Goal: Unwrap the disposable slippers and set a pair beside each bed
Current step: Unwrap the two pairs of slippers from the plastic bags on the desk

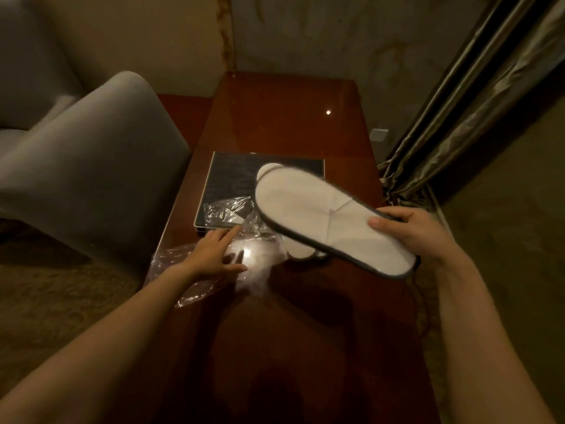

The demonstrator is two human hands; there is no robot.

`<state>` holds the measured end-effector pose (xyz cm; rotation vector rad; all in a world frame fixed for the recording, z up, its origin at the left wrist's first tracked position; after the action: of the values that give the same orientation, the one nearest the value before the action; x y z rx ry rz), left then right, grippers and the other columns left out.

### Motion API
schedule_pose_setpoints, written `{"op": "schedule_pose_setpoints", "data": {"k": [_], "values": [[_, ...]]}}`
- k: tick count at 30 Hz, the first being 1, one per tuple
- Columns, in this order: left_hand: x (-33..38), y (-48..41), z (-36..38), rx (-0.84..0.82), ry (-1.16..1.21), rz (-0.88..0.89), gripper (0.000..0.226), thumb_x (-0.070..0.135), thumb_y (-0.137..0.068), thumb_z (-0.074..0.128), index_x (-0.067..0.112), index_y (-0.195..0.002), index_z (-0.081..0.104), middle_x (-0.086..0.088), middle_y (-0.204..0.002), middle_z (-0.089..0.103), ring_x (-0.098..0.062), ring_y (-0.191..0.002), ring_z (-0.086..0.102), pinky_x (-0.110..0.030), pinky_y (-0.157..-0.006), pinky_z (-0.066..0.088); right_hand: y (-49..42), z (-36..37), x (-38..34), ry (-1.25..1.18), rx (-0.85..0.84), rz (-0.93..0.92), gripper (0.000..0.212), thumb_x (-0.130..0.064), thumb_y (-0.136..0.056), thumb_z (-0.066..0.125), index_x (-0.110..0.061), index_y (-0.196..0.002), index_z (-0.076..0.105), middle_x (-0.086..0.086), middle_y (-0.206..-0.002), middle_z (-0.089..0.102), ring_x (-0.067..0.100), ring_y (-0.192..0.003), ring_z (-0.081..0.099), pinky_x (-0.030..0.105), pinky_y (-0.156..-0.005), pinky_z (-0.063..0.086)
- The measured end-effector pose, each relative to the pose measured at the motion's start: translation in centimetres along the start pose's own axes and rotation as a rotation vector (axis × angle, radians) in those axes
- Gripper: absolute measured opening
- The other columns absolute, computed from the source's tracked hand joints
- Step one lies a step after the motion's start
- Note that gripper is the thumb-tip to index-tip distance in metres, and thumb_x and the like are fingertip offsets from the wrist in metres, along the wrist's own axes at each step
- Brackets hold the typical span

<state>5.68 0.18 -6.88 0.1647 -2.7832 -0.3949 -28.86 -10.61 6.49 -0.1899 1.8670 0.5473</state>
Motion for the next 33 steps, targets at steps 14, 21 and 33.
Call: {"op": "schedule_pose_setpoints", "data": {"k": [14,21,33], "values": [[2.6,-2.1,-2.9,-0.027,-0.252,-0.082,0.083,0.073,-0.075,0.048,0.024,-0.141,0.036,-0.013,-0.143,0.041,-0.032,-0.134,0.035,-0.047,-0.110,0.029,-6.0,2.3,5.6,-0.549,0.321,0.102,0.005,-0.018,-0.086,0.065,-0.018,-0.083,0.069,-0.007,-0.072,0.075,0.007,-0.063,0.072,0.017,-0.050,0.055],[8.4,-8.6,-3.3,0.178,0.677,-0.549,0.049,0.032,-0.087,0.060,-0.001,-0.123,0.051,-0.019,-0.120,0.061,-0.033,-0.107,0.060,-0.037,-0.088,0.051,-10.5,3.7,7.8,-0.604,0.299,0.193,0.006,-0.020,-0.089,0.060,-0.016,-0.090,0.065,0.000,-0.085,0.070,0.013,-0.072,0.069,0.022,-0.054,0.056],[11.1,-12.4,-0.2,0.171,0.978,-0.766,0.054,0.014,-0.075,0.072,-0.005,-0.120,0.049,-0.022,-0.115,0.063,-0.034,-0.094,0.066,-0.045,-0.085,0.057,-14.2,7.0,10.4,-0.560,0.204,0.235,0.013,-0.021,-0.091,0.057,-0.014,-0.099,0.064,0.010,-0.103,0.068,0.027,-0.094,0.066,0.038,-0.085,0.054]]}}
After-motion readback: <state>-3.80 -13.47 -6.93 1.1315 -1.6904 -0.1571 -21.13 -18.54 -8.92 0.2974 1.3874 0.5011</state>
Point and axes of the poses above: each hand's wrist, its own y-axis away from the middle knuckle, its own z-axis out of the palm, x = y × z, the point moved 1 cm from there along -y, towards the middle knuckle
